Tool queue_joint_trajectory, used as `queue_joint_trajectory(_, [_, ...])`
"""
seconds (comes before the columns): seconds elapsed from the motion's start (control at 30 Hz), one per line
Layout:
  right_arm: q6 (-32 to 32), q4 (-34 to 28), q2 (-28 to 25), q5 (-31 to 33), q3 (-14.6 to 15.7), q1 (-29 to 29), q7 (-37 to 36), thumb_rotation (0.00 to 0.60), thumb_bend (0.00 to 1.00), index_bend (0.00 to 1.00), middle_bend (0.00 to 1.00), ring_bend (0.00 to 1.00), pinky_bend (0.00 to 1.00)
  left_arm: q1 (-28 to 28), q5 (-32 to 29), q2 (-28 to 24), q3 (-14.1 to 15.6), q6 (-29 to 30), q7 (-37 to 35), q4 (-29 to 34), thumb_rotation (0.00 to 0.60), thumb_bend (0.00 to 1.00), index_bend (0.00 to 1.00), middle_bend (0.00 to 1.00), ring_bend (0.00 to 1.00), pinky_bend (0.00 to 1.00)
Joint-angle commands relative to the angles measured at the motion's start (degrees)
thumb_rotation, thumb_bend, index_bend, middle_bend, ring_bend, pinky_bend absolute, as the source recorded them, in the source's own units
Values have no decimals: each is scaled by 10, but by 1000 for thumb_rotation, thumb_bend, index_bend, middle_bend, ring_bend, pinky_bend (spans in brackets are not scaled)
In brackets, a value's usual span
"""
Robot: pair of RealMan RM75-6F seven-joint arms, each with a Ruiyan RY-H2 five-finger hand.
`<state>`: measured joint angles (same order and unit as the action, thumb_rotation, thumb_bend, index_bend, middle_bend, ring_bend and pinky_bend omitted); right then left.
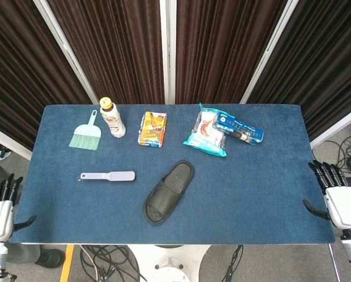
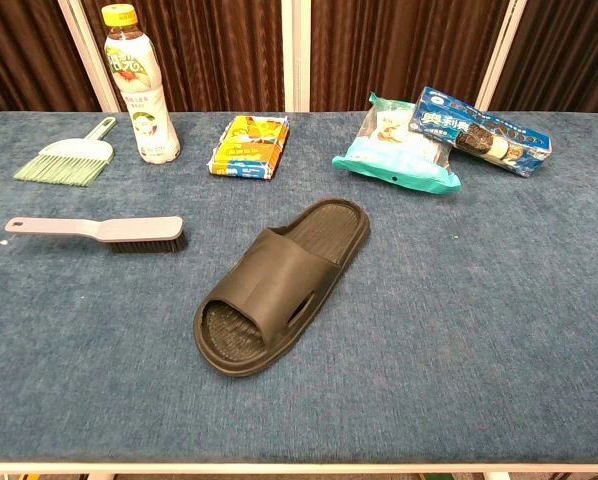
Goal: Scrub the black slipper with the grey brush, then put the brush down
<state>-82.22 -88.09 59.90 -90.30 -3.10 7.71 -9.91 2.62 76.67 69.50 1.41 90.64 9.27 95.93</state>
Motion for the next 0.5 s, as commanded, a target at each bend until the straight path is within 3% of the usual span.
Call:
queue_joint_trajectory(0.03, [1,-2,2,0,1,1,2,600,155,0,49,0,0,-5,8,1,3,1,-1,1,600,19,146,88,35,67])
queue_joint_trajectory(0.27, [-16,-5,-2,-1,1,-6,3,600,155,0,48,0,0,-2,24,-2,-9,-4,-11,-1,600,18,145,88,35,67])
queue_joint_trajectory(0.5, [-24,-25,-30,3,-11,-2,21,600,155,0,44,0,0,71,19,10,-63,-92,-39,-50,600,19,157,128,35,67])
